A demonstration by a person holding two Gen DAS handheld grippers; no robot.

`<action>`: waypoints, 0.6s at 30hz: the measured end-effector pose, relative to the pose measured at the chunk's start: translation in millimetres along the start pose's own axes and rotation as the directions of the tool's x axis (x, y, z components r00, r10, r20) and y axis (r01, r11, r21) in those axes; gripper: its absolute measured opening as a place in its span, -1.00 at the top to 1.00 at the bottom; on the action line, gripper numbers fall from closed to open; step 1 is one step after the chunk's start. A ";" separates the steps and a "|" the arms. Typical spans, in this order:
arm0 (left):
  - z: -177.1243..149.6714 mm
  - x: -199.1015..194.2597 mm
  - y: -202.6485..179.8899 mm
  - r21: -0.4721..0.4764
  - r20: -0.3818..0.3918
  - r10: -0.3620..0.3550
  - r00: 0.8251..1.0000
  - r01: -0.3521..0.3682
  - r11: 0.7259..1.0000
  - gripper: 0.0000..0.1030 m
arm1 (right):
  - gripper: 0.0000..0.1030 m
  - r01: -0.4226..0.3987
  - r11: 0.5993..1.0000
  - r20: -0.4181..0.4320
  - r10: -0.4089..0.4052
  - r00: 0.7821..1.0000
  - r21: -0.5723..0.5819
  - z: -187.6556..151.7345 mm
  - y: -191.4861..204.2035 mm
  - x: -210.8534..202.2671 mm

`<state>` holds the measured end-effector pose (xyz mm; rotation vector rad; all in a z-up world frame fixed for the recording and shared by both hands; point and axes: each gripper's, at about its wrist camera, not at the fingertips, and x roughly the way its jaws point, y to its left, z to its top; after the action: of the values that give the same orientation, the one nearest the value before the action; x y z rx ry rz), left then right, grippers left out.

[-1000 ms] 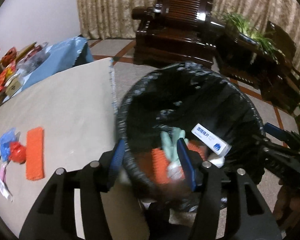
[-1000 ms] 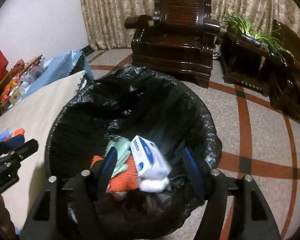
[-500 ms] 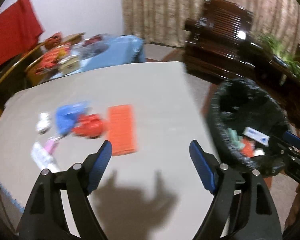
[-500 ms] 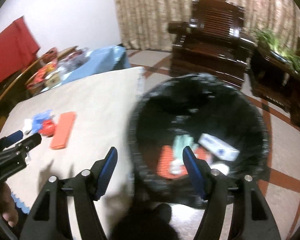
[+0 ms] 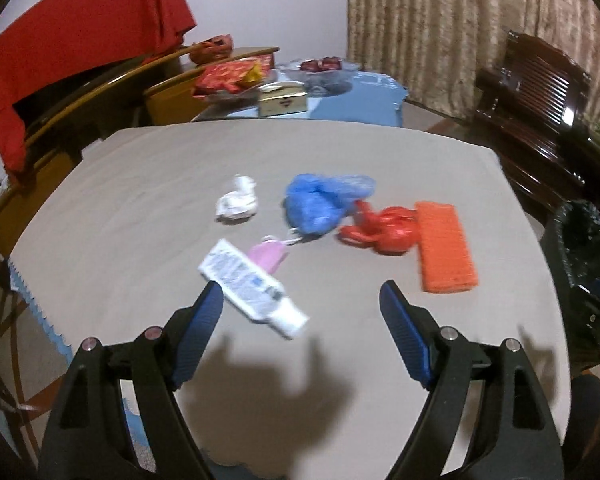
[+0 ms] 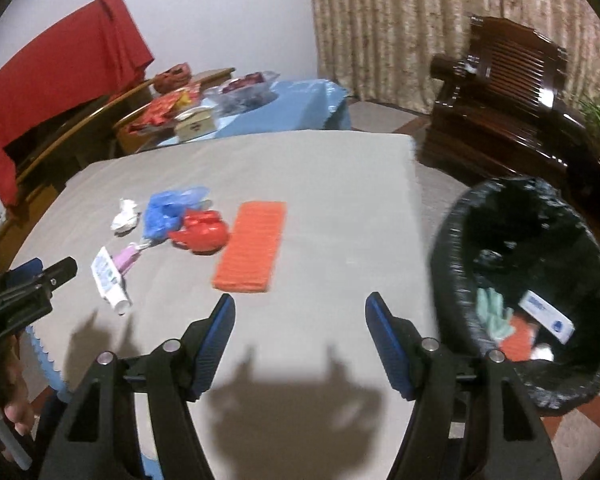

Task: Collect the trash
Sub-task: 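Move both tools back over the table toward the white tube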

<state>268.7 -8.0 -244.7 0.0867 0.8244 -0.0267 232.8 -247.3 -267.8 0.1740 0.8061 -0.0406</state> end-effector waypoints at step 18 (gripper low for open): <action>-18.1 85.8 43.5 -0.103 -0.121 -0.016 0.993 0.003 0.995 -0.52 | -0.29 -0.038 0.997 -0.044 0.035 0.998 -0.071 3.9 63.6 73.4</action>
<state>316.2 37.8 -317.1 -0.0129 0.9466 0.0123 292.9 -183.2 -309.1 0.1224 0.8455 0.0265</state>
